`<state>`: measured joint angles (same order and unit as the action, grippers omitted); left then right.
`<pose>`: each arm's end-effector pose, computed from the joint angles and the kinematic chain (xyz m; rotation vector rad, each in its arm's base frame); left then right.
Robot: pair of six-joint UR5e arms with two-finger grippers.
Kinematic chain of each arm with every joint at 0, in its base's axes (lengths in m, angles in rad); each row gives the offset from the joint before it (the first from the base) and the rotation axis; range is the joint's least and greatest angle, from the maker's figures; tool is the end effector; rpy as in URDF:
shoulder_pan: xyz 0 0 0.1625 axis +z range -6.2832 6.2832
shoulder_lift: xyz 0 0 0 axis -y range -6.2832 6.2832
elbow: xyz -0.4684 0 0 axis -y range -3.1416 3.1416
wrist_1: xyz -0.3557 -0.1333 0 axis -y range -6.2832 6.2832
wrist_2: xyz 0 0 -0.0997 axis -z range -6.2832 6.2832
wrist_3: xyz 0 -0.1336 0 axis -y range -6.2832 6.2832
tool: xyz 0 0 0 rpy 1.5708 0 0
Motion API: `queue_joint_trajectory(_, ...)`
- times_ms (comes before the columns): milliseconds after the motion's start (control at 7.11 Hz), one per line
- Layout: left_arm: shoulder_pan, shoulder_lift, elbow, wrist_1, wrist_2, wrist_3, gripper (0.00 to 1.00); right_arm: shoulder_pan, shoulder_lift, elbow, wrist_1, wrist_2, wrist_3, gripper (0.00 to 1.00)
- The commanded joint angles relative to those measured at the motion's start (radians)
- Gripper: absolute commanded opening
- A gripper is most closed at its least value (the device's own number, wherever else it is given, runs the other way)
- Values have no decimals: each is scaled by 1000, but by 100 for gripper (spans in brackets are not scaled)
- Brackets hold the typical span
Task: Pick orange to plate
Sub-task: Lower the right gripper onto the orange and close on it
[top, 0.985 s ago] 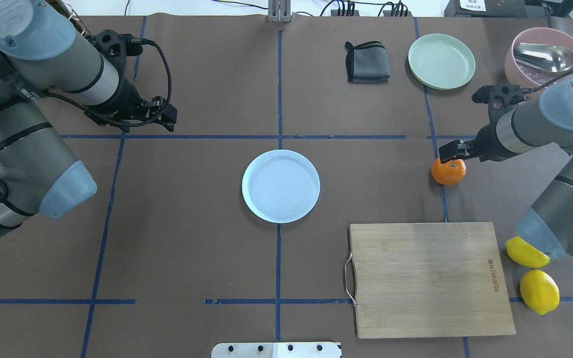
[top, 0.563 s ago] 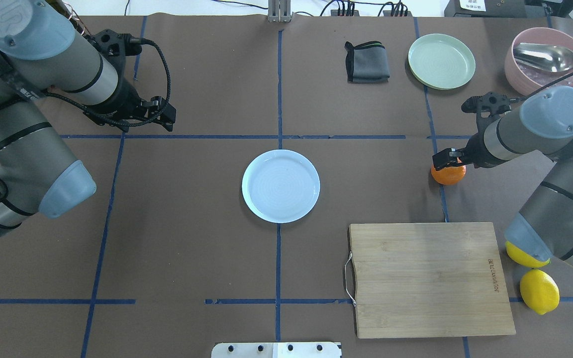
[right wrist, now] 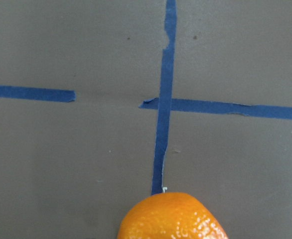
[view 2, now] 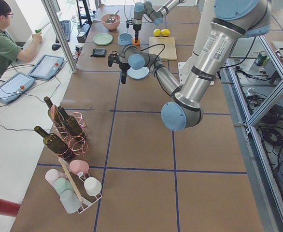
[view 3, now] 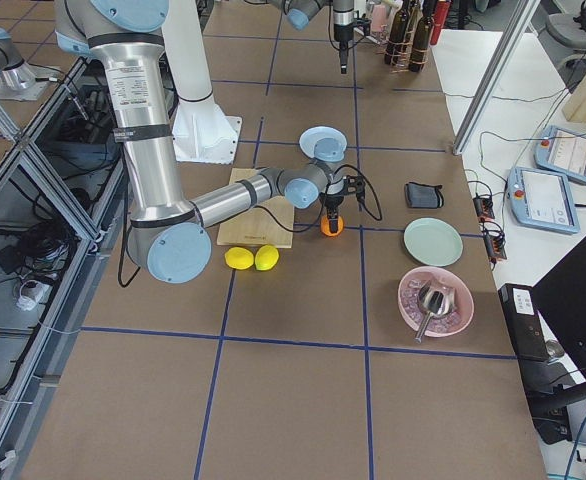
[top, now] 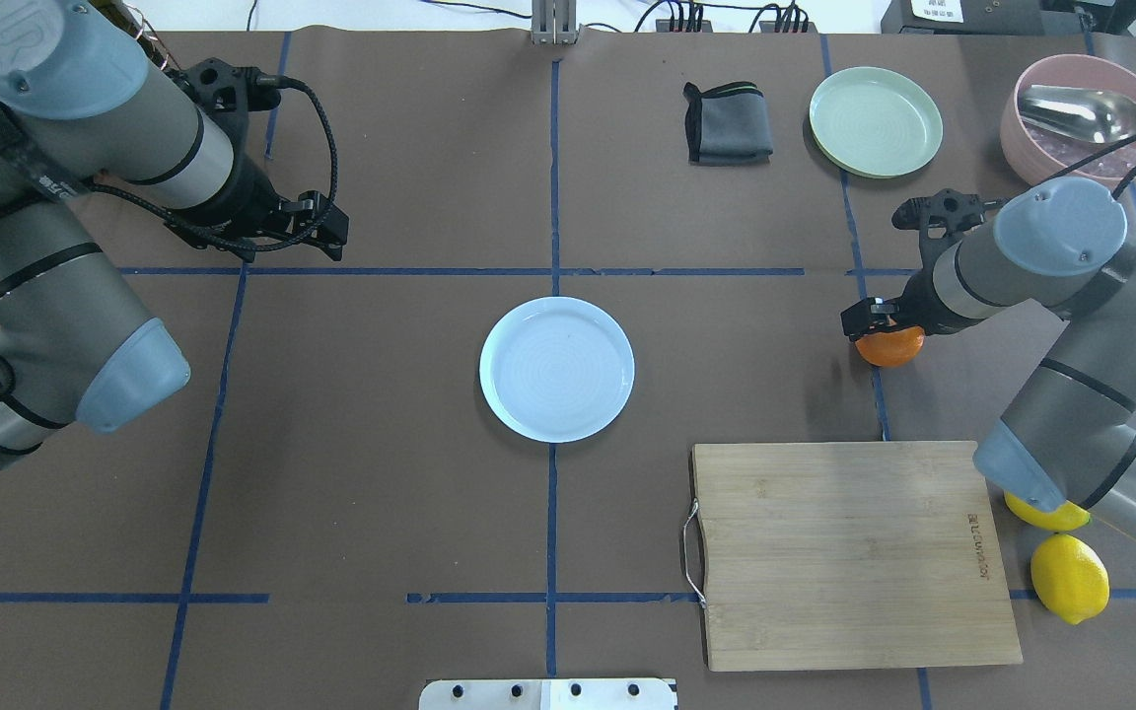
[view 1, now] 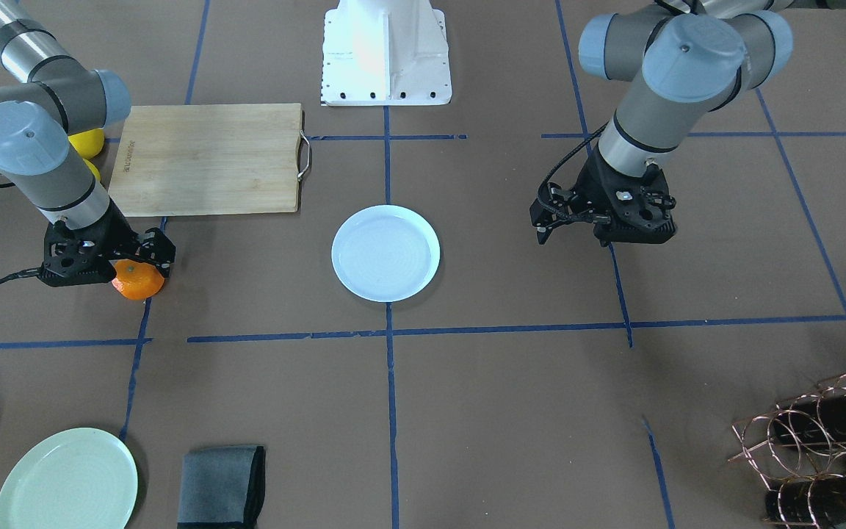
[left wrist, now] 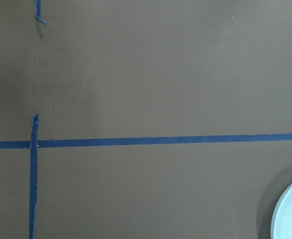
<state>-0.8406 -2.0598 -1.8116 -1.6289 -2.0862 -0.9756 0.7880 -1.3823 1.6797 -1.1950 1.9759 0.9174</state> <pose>0.3752 -0.5202 0.3502 0.1385 0.8995 -0.0253 -0.3535 -0.4697 0.5522 0.1452 -0.7552 -0.0084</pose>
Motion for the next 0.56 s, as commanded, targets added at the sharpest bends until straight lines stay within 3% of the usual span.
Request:
queue_joint_trajectory(0,0,1,0,0,0,0,100,-1,0,-17,0,0,-5,100)
queue_joint_trajectory(141,0,1,0,0,2,0,100,-3,5,-20,0,1,0,92)
queue_joint_trajectory(422,0,1,0,0,2,0,100,-1,32,-17,-2,9,-11,0)
